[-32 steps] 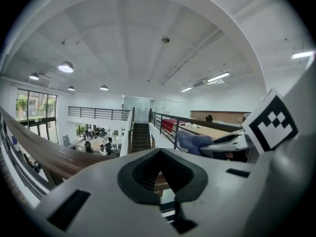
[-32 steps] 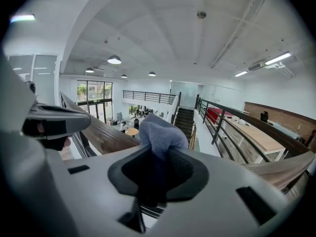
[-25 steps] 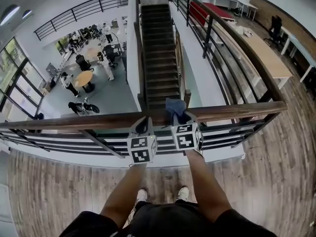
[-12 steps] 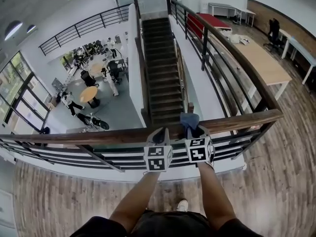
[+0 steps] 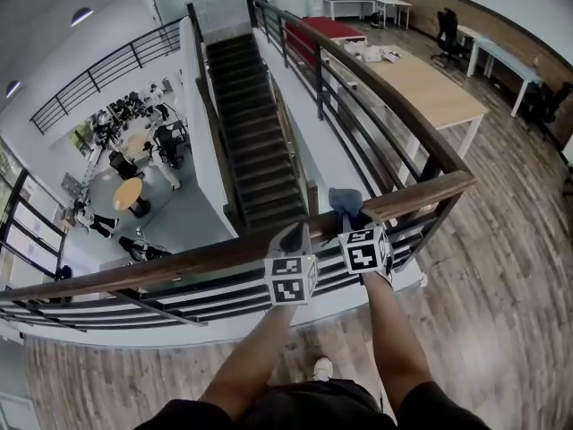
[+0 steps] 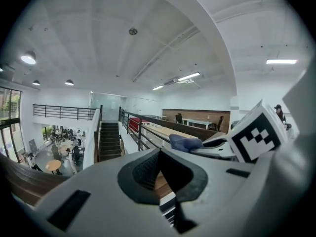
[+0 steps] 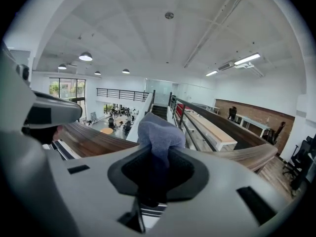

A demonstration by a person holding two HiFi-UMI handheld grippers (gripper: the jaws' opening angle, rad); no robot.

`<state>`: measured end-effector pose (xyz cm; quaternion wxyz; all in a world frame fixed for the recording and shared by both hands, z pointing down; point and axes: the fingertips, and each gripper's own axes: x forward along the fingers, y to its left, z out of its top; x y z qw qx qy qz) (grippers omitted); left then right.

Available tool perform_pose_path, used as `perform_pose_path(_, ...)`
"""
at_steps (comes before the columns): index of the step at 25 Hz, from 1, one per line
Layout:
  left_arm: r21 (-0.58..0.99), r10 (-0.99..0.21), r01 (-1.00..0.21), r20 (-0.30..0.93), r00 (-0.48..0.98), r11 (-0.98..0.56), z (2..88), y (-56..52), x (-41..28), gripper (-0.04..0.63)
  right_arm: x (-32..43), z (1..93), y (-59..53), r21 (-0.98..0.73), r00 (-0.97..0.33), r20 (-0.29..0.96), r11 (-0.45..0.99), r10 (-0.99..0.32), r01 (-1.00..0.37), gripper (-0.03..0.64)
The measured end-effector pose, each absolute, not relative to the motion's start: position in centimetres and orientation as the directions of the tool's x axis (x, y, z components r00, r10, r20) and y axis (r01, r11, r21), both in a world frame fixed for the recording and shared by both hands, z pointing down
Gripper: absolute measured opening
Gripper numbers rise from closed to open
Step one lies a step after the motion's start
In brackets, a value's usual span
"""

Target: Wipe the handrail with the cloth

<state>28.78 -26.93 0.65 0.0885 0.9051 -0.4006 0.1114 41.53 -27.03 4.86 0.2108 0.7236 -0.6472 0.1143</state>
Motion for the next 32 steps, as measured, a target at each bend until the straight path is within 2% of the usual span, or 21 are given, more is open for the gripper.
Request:
perform_pose_path(13, 0.124, -0.553, -0.611, 0.315, 0.771, -0.782, 2.0, -25.8, 46.1, 0.002, 59.9, 5.6, -24.6, 0.225, 0.307, 0.444, -0.226, -0.842, -0.948, 0.080)
perform_pose_path(23, 0.072, -0.429, -0.479, 0.343, 0.836, -0.875, 2.7, -24.5, 57.9, 0.002, 70.2, 5.4, -23.4, 0.263, 0.425, 0.431, -0.339, -0.796, -0.903, 0.080)
perform_pose_path(32, 0.065, -0.362, -0.403, 0.325, 0.874, -0.913, 1.1, -22.0, 61.8, 0.002, 76.5, 4.0, -22.0, 0.302, 0.496, 0.439, -0.397, -0.750, -0.867, 0.079)
